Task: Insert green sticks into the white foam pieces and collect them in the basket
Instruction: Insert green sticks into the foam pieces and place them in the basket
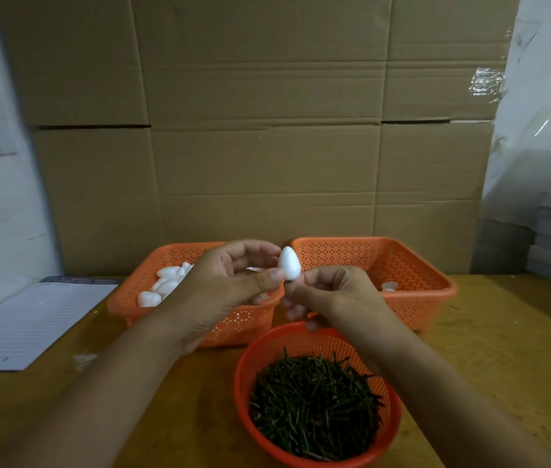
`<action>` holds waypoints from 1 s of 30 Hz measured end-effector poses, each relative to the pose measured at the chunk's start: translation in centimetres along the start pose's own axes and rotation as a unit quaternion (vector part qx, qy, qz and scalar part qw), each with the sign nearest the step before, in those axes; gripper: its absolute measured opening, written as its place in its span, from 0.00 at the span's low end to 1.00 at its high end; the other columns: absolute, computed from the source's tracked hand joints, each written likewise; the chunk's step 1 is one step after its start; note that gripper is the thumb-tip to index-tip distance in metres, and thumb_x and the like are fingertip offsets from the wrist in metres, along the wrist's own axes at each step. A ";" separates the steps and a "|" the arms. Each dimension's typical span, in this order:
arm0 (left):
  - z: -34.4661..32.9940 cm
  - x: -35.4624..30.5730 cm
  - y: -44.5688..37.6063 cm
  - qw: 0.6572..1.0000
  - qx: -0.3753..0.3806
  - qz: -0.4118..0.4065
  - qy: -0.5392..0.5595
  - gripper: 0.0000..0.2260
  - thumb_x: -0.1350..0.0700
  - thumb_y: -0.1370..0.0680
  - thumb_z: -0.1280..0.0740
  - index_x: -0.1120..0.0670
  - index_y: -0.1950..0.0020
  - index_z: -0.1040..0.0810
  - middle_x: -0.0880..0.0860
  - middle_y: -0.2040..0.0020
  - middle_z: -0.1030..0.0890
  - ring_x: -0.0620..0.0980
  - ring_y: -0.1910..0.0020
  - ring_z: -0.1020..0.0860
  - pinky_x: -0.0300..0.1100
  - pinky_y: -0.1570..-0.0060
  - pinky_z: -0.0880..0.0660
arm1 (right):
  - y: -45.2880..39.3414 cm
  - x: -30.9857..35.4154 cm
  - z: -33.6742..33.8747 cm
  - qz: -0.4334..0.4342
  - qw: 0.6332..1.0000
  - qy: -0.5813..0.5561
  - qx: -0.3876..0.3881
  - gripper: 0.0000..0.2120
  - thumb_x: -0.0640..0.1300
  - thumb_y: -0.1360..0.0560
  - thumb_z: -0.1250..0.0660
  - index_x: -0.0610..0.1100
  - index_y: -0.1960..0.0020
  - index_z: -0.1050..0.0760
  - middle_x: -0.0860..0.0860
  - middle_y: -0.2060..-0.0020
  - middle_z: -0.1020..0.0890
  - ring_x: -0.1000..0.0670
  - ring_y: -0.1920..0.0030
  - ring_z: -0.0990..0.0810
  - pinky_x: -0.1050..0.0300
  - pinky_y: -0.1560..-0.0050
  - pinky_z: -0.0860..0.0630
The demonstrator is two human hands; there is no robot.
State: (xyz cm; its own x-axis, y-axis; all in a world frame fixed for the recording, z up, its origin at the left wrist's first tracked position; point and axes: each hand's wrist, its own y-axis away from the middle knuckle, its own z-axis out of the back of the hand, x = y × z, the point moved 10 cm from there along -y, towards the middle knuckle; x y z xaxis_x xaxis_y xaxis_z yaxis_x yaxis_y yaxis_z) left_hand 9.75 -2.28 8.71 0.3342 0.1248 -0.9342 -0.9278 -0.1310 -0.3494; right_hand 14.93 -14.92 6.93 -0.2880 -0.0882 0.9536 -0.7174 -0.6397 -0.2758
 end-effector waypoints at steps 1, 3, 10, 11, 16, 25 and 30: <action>0.0 0.0 0.0 1.000 -0.002 -0.001 -0.004 0.14 0.53 0.30 0.22 0.49 0.46 0.16 0.55 0.46 0.15 0.51 0.54 0.19 0.37 0.61 0.22 | 0.0 0.0 0.1 0.001 1.000 -0.001 -0.004 0.05 0.39 0.23 0.30 0.41 0.57 0.17 0.48 0.63 0.14 0.54 0.64 0.17 0.65 0.68 0.25; -0.1 -0.2 0.0 1.000 -0.006 -0.009 -0.020 0.13 0.52 0.31 0.22 0.48 0.48 0.16 0.54 0.47 0.14 0.49 0.54 0.18 0.36 0.61 0.22 | -0.1 0.0 0.2 0.004 1.000 0.006 -0.009 0.05 0.38 0.23 0.30 0.40 0.57 0.17 0.48 0.65 0.14 0.54 0.65 0.17 0.64 0.68 0.25; 0.0 -0.7 0.2 0.999 -0.014 -0.025 -0.029 0.12 0.53 0.32 0.22 0.50 0.49 0.16 0.53 0.51 0.13 0.45 0.58 0.16 0.33 0.63 0.23 | -0.1 0.4 0.1 0.019 0.998 0.049 -0.024 0.04 0.38 0.24 0.29 0.39 0.57 0.18 0.49 0.69 0.15 0.56 0.68 0.18 0.64 0.69 0.24; 0.0 -0.6 0.1 0.999 -0.017 -0.024 -0.028 0.13 0.53 0.32 0.22 0.50 0.49 0.16 0.53 0.52 0.13 0.45 0.58 0.16 0.33 0.63 0.23 | -0.1 0.4 0.2 0.020 0.998 0.049 -0.027 0.03 0.38 0.24 0.29 0.39 0.56 0.18 0.49 0.68 0.15 0.56 0.68 0.18 0.64 0.69 0.24; 0.2 -0.2 0.1 1.000 -0.027 -0.011 -0.011 0.14 0.53 0.31 0.22 0.51 0.47 0.16 0.54 0.50 0.14 0.46 0.58 0.17 0.36 0.62 0.23 | 0.0 0.5 0.2 0.025 0.999 0.041 -0.024 0.03 0.38 0.23 0.29 0.41 0.55 0.17 0.49 0.67 0.15 0.54 0.66 0.18 0.63 0.68 0.23; 0.0 -0.3 0.1 1.000 -0.012 -0.001 -0.004 0.14 0.52 0.30 0.24 0.50 0.45 0.15 0.56 0.54 0.15 0.46 0.59 0.19 0.37 0.61 0.23 | 0.2 0.7 -0.2 0.032 0.999 0.023 0.005 0.09 0.40 0.20 0.34 0.40 0.56 0.18 0.48 0.63 0.14 0.52 0.62 0.16 0.63 0.67 0.24; -0.4 -0.3 0.3 1.000 0.008 0.004 0.004 0.14 0.54 0.28 0.24 0.52 0.43 0.16 0.55 0.56 0.16 0.46 0.59 0.20 0.38 0.60 0.23 | 0.1 0.8 -0.7 0.031 0.999 0.027 0.025 0.11 0.39 0.18 0.37 0.39 0.55 0.19 0.49 0.62 0.14 0.53 0.63 0.17 0.63 0.67 0.24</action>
State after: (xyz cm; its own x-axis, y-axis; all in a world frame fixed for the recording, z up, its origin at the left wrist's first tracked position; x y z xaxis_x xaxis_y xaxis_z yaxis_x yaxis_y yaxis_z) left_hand 9.43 -2.72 8.81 0.3273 0.1155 -0.9378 -0.9331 -0.1171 -0.3401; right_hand 14.17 -14.50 7.53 -0.3653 -0.0894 0.9266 -0.6643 -0.6723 -0.3267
